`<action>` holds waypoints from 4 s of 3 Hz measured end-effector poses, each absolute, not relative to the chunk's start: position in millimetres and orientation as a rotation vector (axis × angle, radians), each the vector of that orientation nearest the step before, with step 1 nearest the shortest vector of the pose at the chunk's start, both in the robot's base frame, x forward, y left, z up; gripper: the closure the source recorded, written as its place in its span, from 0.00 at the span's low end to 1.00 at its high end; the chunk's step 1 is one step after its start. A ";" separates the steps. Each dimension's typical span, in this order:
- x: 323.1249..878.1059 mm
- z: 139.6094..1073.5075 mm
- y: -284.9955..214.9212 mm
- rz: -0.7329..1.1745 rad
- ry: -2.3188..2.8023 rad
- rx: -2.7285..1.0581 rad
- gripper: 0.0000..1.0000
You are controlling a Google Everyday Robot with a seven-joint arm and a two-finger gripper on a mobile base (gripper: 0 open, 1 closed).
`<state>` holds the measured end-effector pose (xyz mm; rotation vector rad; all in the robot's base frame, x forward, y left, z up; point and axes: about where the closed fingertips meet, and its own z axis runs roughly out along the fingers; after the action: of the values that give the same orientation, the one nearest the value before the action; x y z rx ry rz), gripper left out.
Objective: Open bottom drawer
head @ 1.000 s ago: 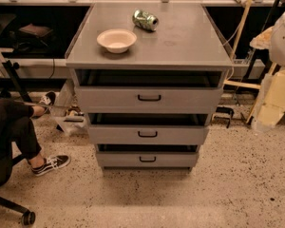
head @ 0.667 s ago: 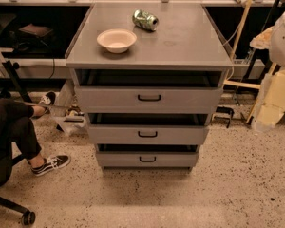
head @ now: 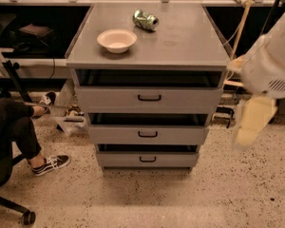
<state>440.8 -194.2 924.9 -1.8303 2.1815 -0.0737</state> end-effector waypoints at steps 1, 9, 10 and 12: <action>441.2 826.9 -153.7 0.094 2.122 -1.923 0.00; 485.8 423.0 -62.1 0.491 1.998 -1.509 0.00; 516.2 457.0 -84.4 0.318 1.929 -1.405 0.00; 533.7 451.7 -78.6 0.314 1.916 -1.370 0.00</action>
Offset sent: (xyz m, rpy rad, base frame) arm -0.0781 0.1668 -0.5171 0.2402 0.5141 0.2016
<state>533.7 -78.6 451.7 -1.3701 1.9160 0.3139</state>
